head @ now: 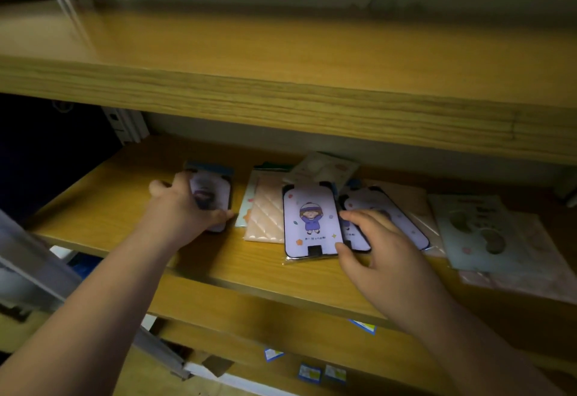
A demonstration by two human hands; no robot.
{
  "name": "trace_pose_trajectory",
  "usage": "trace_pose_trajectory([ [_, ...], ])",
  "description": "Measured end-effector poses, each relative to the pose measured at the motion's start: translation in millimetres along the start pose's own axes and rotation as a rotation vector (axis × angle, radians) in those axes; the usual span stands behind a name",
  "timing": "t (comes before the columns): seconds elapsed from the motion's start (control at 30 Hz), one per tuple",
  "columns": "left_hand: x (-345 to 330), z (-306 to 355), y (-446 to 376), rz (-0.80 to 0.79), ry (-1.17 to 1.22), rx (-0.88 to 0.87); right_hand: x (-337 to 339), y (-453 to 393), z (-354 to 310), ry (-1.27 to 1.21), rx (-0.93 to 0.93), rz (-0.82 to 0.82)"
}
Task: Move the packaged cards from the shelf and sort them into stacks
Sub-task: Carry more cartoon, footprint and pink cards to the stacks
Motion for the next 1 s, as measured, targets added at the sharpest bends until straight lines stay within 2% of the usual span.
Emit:
trace_pose_trajectory([
  [0.13, -6.2, -16.3, 3.8, -0.011, 0.245, 0.058, 1.3, -1.3, 6.9, -0.003, -0.009, 0.013],
  [0.27, 2.4, -19.3, 19.7, 0.101, 0.47, 0.037, 12.6, -11.7, 11.2, 0.019, 0.004, 0.099],
  [0.33, 4.0, -13.9, 29.8, 0.096, 0.614, 0.045, 18.2, -24.2, 11.2, 0.063, -0.001, 0.138],
  [0.47, -5.1, 6.1, 49.3, -0.005, 0.864, 0.046, 7.4, -69.8, 37.0, 0.064, -0.193, 0.025],
  [0.67, -14.1, 26.5, 70.5, -0.048, 0.976, 0.029, -15.9, -120.6, 63.3, 0.322, -0.376, -0.06],
  [0.8, -14.2, 29.2, 75.7, -0.056, 0.988, 0.024, -29.4, -137.1, 72.8, 0.328, -0.425, -0.114],
  [1.0, -6.8, 29.5, 80.1, -0.04, 0.952, -0.004, -26.1, -154.6, 71.9, 0.256, -0.471, -0.039],
])
Point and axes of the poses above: each hand's wrist, its own y-axis away from the middle knuckle, its own x-axis out of the back of the hand, z = x × y, the point moved 10 cm from there along -y, towards the middle knuckle, and after that the axes turned 6 degrees about -y, right-handed, at the moved point
